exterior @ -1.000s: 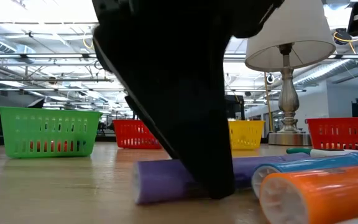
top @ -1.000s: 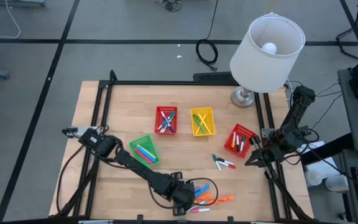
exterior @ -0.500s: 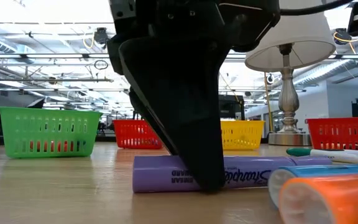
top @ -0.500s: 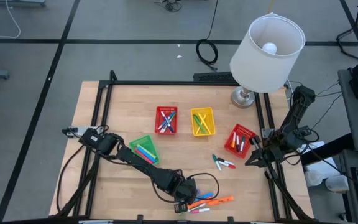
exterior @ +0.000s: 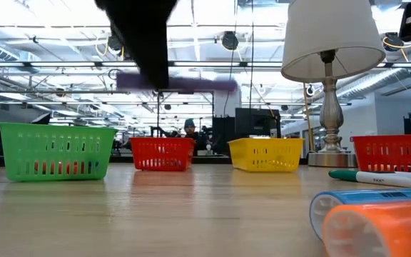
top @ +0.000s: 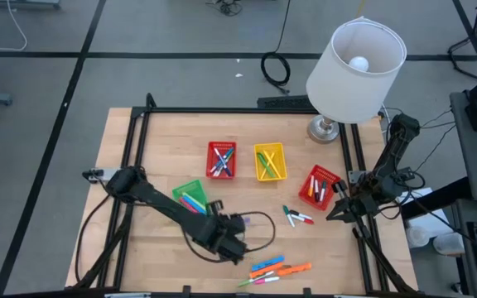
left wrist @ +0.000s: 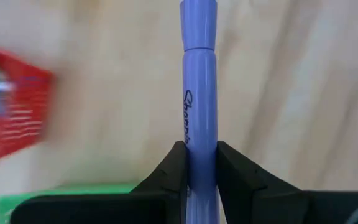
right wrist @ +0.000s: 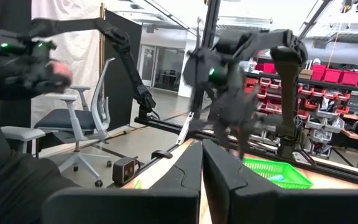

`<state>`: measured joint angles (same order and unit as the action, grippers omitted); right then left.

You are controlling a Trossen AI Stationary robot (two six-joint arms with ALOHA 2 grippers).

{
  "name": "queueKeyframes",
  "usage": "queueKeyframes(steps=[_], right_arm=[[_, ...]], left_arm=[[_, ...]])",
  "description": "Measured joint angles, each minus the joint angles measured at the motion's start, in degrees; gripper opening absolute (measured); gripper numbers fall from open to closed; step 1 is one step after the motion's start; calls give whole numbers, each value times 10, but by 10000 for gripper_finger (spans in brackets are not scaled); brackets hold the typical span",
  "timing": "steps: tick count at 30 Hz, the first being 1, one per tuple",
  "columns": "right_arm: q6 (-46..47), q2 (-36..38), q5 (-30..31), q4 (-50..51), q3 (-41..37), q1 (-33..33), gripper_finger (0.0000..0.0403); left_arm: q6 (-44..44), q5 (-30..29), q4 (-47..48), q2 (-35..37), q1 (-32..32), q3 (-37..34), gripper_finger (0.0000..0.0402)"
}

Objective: Pick & Place Markers
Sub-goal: Put the purple highlighter into the green bin

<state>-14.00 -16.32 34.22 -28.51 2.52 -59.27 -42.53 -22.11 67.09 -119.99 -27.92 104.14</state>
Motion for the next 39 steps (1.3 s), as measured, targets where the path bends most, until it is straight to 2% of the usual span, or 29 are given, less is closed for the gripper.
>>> queueKeyframes(steps=[3, 6, 10, 14, 20, 26, 29, 35, 39], right_arm=[[0, 0, 0, 0, 0, 0, 0], [-1, 0, 0, 0, 0, 0, 0], [-1, 0, 0, 0, 0, 0, 0], [-2, 0, 0, -3, 0, 0, 0], [-2, 0, 0, -3, 0, 0, 0], [-2, 0, 0, 1, 0, 0, 0], [-3, 0, 1, 1, 0, 0, 0], [-6, 0, 1, 1, 0, 0, 0], [-6, 0, 2, 1, 0, 0, 0]], left_arm=[[-11, -31, 115, 42, -2, 2, 60], [6, -34, 246, 60, -6, 2, 60], [219, -10, 207, 83, -24, -30, 60], [303, 1, 233, 80, -23, -63, 60], [348, 7, 235, 84, -8, -131, 60], [351, 7, 230, 87, 9, -203, 60], [336, 11, 233, 116, 8, -239, 60], [332, 16, 225, 165, 1, -279, 60], [362, 27, 199, 169, -4, -290, 60]])
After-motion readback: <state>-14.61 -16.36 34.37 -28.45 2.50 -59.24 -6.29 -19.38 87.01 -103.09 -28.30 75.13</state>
